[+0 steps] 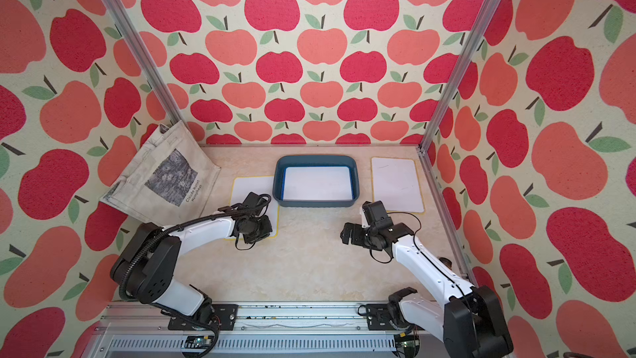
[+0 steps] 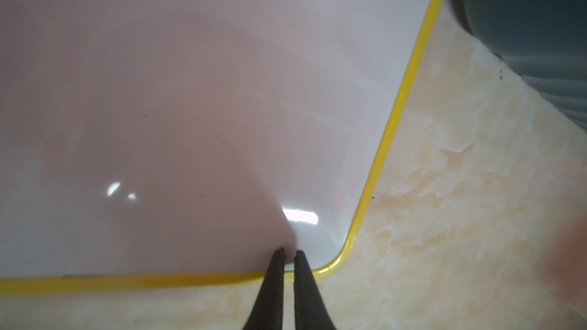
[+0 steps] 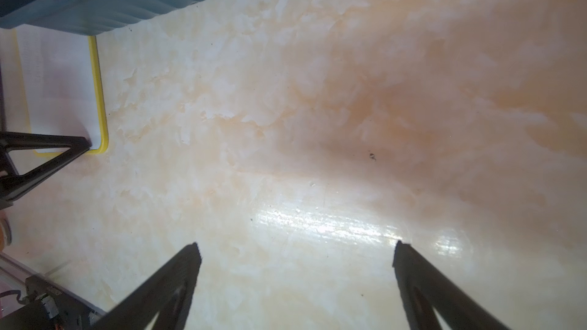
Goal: Put the whiteboard into the storage box
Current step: Move the whiteboard to the center of the board.
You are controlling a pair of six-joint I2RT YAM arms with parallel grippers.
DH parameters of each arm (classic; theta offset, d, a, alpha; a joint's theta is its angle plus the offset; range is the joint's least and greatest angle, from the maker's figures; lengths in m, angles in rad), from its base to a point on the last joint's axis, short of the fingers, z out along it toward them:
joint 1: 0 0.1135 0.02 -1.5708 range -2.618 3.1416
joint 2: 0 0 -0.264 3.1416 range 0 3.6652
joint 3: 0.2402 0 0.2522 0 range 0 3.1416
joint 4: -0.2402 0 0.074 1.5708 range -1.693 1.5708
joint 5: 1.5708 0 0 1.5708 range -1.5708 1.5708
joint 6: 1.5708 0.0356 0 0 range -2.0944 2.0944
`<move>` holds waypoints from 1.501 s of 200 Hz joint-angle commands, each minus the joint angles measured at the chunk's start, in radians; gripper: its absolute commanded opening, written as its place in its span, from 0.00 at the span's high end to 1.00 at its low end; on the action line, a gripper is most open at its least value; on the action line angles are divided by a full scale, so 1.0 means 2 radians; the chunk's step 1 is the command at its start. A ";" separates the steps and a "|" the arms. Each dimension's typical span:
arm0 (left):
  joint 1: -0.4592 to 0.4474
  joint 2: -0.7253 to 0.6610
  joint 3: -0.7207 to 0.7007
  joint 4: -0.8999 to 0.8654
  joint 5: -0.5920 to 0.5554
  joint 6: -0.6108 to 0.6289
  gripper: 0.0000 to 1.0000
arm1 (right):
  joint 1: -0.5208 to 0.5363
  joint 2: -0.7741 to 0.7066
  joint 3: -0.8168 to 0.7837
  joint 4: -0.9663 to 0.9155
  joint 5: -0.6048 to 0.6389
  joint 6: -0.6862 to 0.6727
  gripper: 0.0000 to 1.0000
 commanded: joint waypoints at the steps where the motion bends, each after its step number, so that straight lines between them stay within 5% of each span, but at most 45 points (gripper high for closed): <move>1: -0.031 0.042 -0.064 -0.113 0.031 -0.029 0.88 | 0.031 -0.004 -0.009 0.009 0.008 0.024 0.01; 57: -0.034 -0.024 -0.027 -0.202 -0.039 -0.033 0.86 | 0.153 0.018 -0.008 0.091 -0.001 0.058 0.01; 111: 0.158 -0.080 0.088 -0.227 -0.056 0.068 0.80 | 0.233 0.094 0.021 0.195 -0.031 0.047 0.02; 134: 0.205 -0.021 0.175 -0.224 -0.050 0.107 0.79 | 0.261 0.149 0.062 0.201 -0.050 0.023 0.02; 215: 0.243 0.271 0.480 -0.229 -0.044 0.175 0.82 | 0.305 0.327 0.221 0.159 -0.105 -0.046 0.02; 300: 0.257 0.388 0.589 -0.232 -0.034 0.199 0.83 | 0.326 0.453 0.348 0.085 -0.142 -0.069 0.02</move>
